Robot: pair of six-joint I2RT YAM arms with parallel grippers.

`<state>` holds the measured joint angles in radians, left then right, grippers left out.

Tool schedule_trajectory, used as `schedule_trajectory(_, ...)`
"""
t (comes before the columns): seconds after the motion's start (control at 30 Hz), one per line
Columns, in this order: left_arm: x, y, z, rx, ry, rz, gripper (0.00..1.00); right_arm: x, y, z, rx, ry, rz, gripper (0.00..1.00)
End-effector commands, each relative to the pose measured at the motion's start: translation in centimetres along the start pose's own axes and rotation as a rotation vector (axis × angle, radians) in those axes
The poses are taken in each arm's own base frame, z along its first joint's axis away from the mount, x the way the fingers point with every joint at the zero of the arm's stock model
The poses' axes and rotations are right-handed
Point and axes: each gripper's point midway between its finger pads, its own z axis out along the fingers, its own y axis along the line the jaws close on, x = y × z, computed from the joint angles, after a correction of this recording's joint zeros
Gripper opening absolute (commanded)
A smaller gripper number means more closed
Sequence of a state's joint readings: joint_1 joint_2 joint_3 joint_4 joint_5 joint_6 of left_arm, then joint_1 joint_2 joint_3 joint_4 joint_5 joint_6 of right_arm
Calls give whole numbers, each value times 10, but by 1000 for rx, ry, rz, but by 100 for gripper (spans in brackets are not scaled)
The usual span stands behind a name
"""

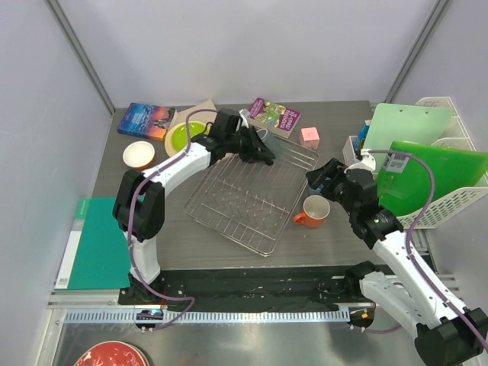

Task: Unload the mixed dishes from the dish rack
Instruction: Pick up the cup from the dish rack.

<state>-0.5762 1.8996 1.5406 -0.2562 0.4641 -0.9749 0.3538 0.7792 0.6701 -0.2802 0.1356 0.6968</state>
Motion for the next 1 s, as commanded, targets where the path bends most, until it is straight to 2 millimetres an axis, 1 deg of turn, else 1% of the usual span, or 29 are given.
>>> schedule_trajectory(0.0, -27, -116, -58, 436, -32, 69, 0, -19, 26, 7, -154, -88, 138, 75)
schedule_trajectory(0.03, -34, -127, -65, 488, -51, 78, 0, -17, 30, 7, -186, -78, 159, 76)
schedule_trajectory(0.07, -36, -133, -69, 516, -53, 77, 0, -12, 25, 11, -202, -72, 183, 77)
schedule_trajectory(0.1, -38, -139, -73, 541, -54, 79, 0, -20, 33, 10, -252, -101, 232, 78)
schedule_trajectory(0.13, -42, -152, -81, 583, -62, 82, 0, -18, 36, 9, -290, -91, 251, 78)
schedule_trajectory(0.17, -45, -157, -83, 595, -66, 82, 0, -13, 28, 13, -294, -87, 283, 78)
schedule_trajectory(0.2, -47, -161, -87, 606, -67, 79, 0, -23, 37, 10, -359, -121, 322, 78)
schedule_trajectory(0.23, -50, -172, -94, 636, -69, 82, 0, -21, 37, 12, -380, -113, 344, 77)
schedule_trajectory(0.27, -51, -174, -94, 646, -66, 69, 0, -22, 44, 10, -447, -119, 347, 77)
schedule_trajectory(0.33, -53, -183, -100, 708, -79, 74, 0, -24, 46, 13, -487, -122, 397, 75)
schedule_trajectory(0.37, -52, -189, -106, 739, -65, 35, 0, -19, 45, 13, -508, -106, 409, 75)
schedule_trajectory(0.4, -52, -192, -110, 767, -68, 29, 0, -33, 55, 7, -579, -155, 413, 75)
schedule_trajectory(0.43, -49, -194, -115, 812, -76, 37, 0, -29, 53, 11, -586, -139, 453, 74)
schedule_trajectory(0.47, -48, -197, -119, 835, -71, 13, 0, -40, 61, 4, -651, -173, 457, 74)
schedule_trajectory(0.53, -44, -203, -131, 885, -83, 32, 0, -46, 66, 3, -703, -176, 506, 73)
schedule_trajectory(0.57, -41, -198, -129, 881, -75, 12, 0, -51, 71, 2, -759, -197, 510, 72)
schedule_trajectory(0.6, -39, -197, -130, 886, -79, 8, 0, -51, 74, 2, -788, -189, 521, 72)
schedule_trajectory(0.63, -36, -201, -138, 911, -85, 22, 0, -54, 75, 2, -812, -192, 544, 72)
schedule_trajectory(0.7, -31, -196, -140, 924, -81, 12, 0, -61, 79, 2, -889, -198, 608, 72)
schedule_trajectory(0.77, -27, -195, -145, 932, -82, 10, 0, -72, 88, -2, -972, -197, 648, 73)
schedule_trajectory(0.8, -23, -191, -144, 925, -78, 4, 0, -67, 86, 9, -966, -166, 665, 73)
schedule_trajectory(0.83, -21, -191, -147, 928, -79, 7, 0, -72, 91, 12, -987, -157, 670, 74)
schedule_trajectory(0.9, -18, -187, -148, 927, -78, 5, 0, -73, 91, 20, -979, -156, 673, 75)
schedule_trajectory(0.97, -14, -187, -150, 929, -78, 8, 0, -81, 96, 19, -997, -178, 648, 76)
